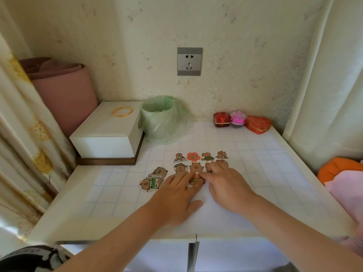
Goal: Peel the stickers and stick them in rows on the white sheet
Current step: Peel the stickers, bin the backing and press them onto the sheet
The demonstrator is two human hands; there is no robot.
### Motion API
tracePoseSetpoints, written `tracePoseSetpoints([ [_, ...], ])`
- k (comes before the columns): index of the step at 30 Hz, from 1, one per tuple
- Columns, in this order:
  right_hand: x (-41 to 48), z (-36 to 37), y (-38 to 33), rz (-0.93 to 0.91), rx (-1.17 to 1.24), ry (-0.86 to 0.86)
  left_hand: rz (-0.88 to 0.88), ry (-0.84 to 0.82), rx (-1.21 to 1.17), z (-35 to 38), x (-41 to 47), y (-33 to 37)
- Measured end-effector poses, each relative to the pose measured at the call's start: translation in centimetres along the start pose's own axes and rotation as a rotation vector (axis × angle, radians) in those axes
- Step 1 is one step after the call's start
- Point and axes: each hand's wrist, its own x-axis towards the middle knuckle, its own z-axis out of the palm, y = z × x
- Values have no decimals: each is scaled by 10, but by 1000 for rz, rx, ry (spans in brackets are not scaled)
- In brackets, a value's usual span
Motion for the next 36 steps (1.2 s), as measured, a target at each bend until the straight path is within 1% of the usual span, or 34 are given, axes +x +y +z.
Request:
tracePoseSetpoints([
  [7, -5, 0, -4, -13, -79, 9, -36, -67, -87, 7, -1, 5],
  [10, -12, -2, -9, -62, -35, 29, -45, -64, -105, 8, -1, 6],
  [12, -18, -1, -10, -83, 15, 5, -48, -34, -115, 7, 0, 6],
  [17, -22, -3, -6, -62, 9, -66, -90, 51, -49, 5, -1, 8],
  [22, -23, -9, -10, -43, 31, -80, -27, 254, -20, 10, -1, 6],
  [25, -23, -10, -10, -42, 5, -81, -4, 330, -40, 7, 1, 4],
  [28, -21, -9, -12, -45, -3, -103, 2, 347, -77, 8, 4, 1],
  [31, -17, -9, -14, -26, -26, -102, -48, 373, -104, 8, 7, -2],
  [33, -13, -9, -14, -9, -41, -86, -69, 350, -103, 9, 7, -5],
  [36, -9, -8, -15, 0, -46, -49, -73, 304, -25, 13, 6, -9],
])
